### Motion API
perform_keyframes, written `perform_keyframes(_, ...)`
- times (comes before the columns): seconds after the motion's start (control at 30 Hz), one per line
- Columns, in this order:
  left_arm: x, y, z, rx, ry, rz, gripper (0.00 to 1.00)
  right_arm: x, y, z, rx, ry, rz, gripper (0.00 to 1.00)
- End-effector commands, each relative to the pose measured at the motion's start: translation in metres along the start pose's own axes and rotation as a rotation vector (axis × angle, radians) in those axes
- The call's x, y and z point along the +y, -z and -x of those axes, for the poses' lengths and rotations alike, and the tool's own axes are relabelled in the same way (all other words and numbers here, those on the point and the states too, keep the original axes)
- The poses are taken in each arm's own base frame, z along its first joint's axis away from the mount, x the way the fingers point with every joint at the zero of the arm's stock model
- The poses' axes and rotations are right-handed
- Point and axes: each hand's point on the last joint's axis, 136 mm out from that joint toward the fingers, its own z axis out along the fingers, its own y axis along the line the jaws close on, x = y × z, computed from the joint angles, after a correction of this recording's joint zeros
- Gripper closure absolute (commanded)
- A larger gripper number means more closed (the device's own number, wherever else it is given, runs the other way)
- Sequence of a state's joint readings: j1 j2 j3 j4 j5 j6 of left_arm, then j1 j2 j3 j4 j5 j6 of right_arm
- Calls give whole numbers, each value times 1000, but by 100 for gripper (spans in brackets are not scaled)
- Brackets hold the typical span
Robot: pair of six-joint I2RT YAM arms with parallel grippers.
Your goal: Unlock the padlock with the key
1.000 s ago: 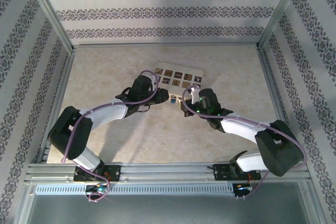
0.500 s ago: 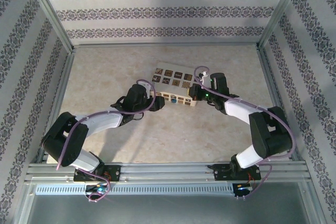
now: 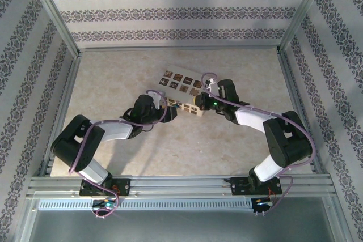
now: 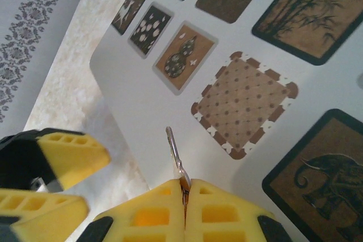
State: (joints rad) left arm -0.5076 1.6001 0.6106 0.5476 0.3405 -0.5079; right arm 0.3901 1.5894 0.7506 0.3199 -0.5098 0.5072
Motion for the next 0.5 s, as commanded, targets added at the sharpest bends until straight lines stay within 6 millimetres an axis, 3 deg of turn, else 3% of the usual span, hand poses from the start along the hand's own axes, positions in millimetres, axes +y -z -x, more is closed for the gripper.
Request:
perform_keyframes(0.0, 4, -4, 8, -39, 3, -53, 38, -16, -7, -38, 98, -84, -60, 100)
perform_keyframes(0.23, 22, -18, 1, 0, -45, -37, 38, -15, -5, -35, 94, -78, -63, 100)
perform_keyframes(0.47, 22, -35, -1, 41, -94, -56, 38, -19, -7, -37, 102, -86, -73, 100)
